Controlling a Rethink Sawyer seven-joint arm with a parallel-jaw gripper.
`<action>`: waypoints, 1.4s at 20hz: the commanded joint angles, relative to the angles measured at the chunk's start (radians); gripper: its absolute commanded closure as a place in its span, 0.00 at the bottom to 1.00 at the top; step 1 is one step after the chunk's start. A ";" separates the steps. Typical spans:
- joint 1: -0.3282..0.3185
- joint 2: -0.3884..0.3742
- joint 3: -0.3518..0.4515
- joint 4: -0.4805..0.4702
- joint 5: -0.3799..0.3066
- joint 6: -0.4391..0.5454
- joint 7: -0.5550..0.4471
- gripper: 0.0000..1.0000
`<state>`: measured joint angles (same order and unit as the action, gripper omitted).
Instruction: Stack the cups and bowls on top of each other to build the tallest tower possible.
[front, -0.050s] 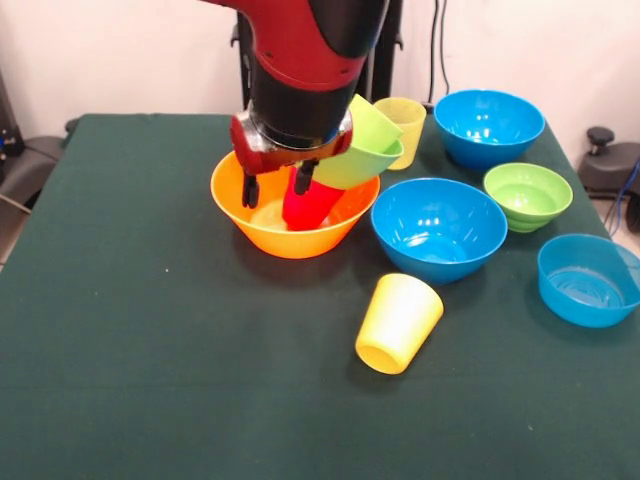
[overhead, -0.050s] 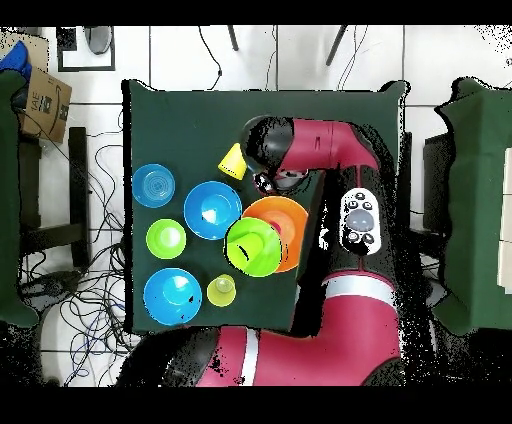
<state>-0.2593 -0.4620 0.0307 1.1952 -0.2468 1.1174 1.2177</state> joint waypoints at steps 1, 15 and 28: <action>-0.054 0.027 0.173 0.027 -0.038 0.155 -0.300 0.00; -0.143 -0.034 0.313 -0.062 -0.024 0.535 -0.298 0.00; -0.152 -0.087 0.337 0.145 -0.079 0.319 -0.219 0.00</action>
<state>-0.4189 -0.5498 0.2636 1.2036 -0.2476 1.5489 1.2173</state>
